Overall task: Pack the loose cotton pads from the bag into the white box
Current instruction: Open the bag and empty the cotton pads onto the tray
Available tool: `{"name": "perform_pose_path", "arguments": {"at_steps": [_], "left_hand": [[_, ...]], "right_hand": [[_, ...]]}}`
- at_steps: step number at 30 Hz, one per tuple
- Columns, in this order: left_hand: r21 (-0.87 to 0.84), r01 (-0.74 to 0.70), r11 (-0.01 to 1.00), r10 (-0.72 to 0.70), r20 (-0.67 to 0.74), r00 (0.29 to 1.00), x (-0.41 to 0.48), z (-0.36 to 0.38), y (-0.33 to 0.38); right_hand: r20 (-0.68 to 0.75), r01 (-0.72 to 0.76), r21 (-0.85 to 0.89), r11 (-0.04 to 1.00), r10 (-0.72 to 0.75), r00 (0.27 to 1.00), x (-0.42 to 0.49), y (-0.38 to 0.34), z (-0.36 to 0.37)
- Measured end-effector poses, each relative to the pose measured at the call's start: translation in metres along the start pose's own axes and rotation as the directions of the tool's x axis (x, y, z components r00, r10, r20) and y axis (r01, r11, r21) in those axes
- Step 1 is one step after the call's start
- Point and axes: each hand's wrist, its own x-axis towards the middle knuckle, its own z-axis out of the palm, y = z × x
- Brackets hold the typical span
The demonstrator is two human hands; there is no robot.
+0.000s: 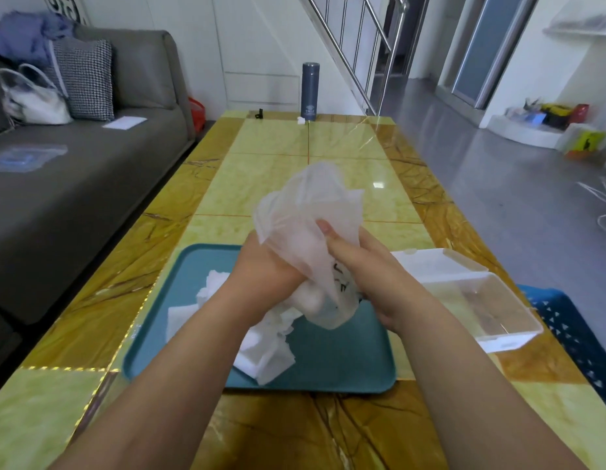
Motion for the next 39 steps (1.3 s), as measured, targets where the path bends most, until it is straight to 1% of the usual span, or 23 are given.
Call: {"name": "perform_pose_path", "arguments": {"at_steps": [2, 5, 6, 8, 9, 11, 13, 15, 17, 21, 24, 25, 28, 29, 30, 32, 33, 34, 35, 36, 37, 38, 39], "left_hand": [[0.026, -0.066, 0.997, 0.067, -0.032, 0.997, 0.003, 0.004, -0.002], [0.135, -0.1, 0.986, 0.11, -0.067, 0.992, 0.003, 0.014, -0.008], [0.185, -0.103, 0.977, 0.119, -0.075, 0.99, 0.003, 0.016, -0.008], [0.269, -0.086, 0.959, 0.094, -0.014, 0.996, 0.003, 0.02, -0.011], [0.275, -0.071, 0.959, 0.07, 0.015, 0.997, 0.001, 0.02, -0.011], [0.24, -0.055, 0.969, 0.049, 0.029, 0.998, 0.0, 0.02, -0.013], [0.234, -0.064, 0.97, 0.063, 0.012, 0.998, 0.0, 0.019, -0.015], [0.244, -0.095, 0.965, 0.092, 0.022, 0.996, 0.001, 0.017, -0.016], [0.274, -0.14, 0.952, 0.13, 0.054, 0.99, 0.001, 0.018, -0.018], [0.37, -0.256, 0.893, 0.227, 0.121, 0.966, -0.003, 0.02, -0.023], [0.474, -0.327, 0.818, 0.261, 0.202, 0.944, -0.003, 0.017, -0.022], [0.504, -0.332, 0.797, 0.262, 0.206, 0.943, -0.003, 0.016, -0.021], [0.579, -0.293, 0.76, 0.232, 0.179, 0.956, -0.003, 0.016, -0.02], [0.634, -0.28, 0.721, 0.206, 0.189, 0.96, -0.003, 0.016, -0.02], [0.707, -0.269, 0.654, 0.173, 0.206, 0.963, -0.002, 0.015, -0.019], [0.85, -0.231, 0.474, 0.083, 0.218, 0.972, -0.001, 0.013, -0.017], [0.889, -0.209, 0.407, 0.038, 0.212, 0.977, 0.0, 0.012, -0.015], [0.903, -0.208, 0.376, 0.02, 0.216, 0.976, -0.001, 0.011, -0.014], [0.894, -0.226, 0.388, 0.028, 0.234, 0.972, -0.001, 0.012, -0.012], [0.851, -0.258, 0.457, 0.065, 0.257, 0.964, -0.002, 0.014, -0.011], [0.777, -0.292, 0.558, 0.12, 0.273, 0.955, -0.004, 0.016, -0.009], [0.663, -0.329, 0.672, 0.197, 0.268, 0.943, -0.005, 0.019, -0.009], [0.533, -0.363, 0.764, 0.277, 0.237, 0.931, -0.004, 0.02, -0.009]], "right_hand": [[-0.055, -0.062, 0.082, 0.995, 0.067, 0.996, 0.006, 0.006, 0.002], [-0.234, -0.077, 0.087, 0.993, 0.096, 0.967, 0.013, 0.006, 0.004], [-0.268, -0.085, 0.093, 0.992, 0.107, 0.957, 0.014, 0.004, 0.004], [-0.292, -0.099, 0.085, 0.991, 0.12, 0.949, 0.013, 0.002, 0.006], [-0.297, -0.095, 0.063, 0.993, 0.11, 0.948, 0.012, 0.001, 0.008], [-0.311, -0.06, 0.016, 0.998, 0.062, 0.948, 0.009, -0.002, 0.009], [-0.377, -0.008, 0.004, 1.0, 0.009, 0.926, 0.01, -0.004, 0.007], [-0.484, 0.044, 0.047, 0.998, -0.016, 0.875, 0.013, -0.004, 0.002], [-0.563, 0.087, 0.119, 0.989, -0.005, 0.827, 0.015, -0.004, -0.005], [-0.634, 0.16, 0.172, 0.972, -0.015, 0.773, 0.016, -0.006, -0.013], [-0.652, 0.24, 0.223, 0.945, -0.038, 0.757, 0.017, -0.007, -0.016], [-0.655, 0.261, 0.238, 0.936, -0.044, 0.754, 0.018, -0.007, -0.017], [-0.673, 0.305, 0.234, 0.923, -0.072, 0.736, 0.019, -0.007, -0.022], [-0.681, 0.313, 0.233, 0.921, -0.076, 0.729, 0.019, -0.008, -0.023], [-0.687, 0.314, 0.235, 0.92, -0.071, 0.723, 0.019, -0.008, -0.025], [-0.706, 0.32, 0.22, 0.922, -0.076, 0.704, 0.021, -0.009, -0.029], [-0.717, 0.325, 0.213, 0.921, -0.079, 0.693, 0.021, -0.009, -0.03], [-0.727, 0.329, 0.216, 0.919, -0.073, 0.682, 0.02, -0.01, -0.031], [-0.726, 0.325, 0.232, 0.917, -0.059, 0.685, 0.018, -0.012, -0.031], [-0.714, 0.316, 0.251, 0.915, -0.045, 0.699, 0.018, -0.014, -0.031], [-0.69, 0.303, 0.271, 0.914, -0.035, 0.723, 0.016, -0.016, -0.03], [-0.661, 0.282, 0.281, 0.917, -0.028, 0.75, 0.015, -0.017, -0.031], [-0.629, 0.251, 0.279, 0.927, -0.022, 0.777, 0.015, -0.019, -0.031]]}}
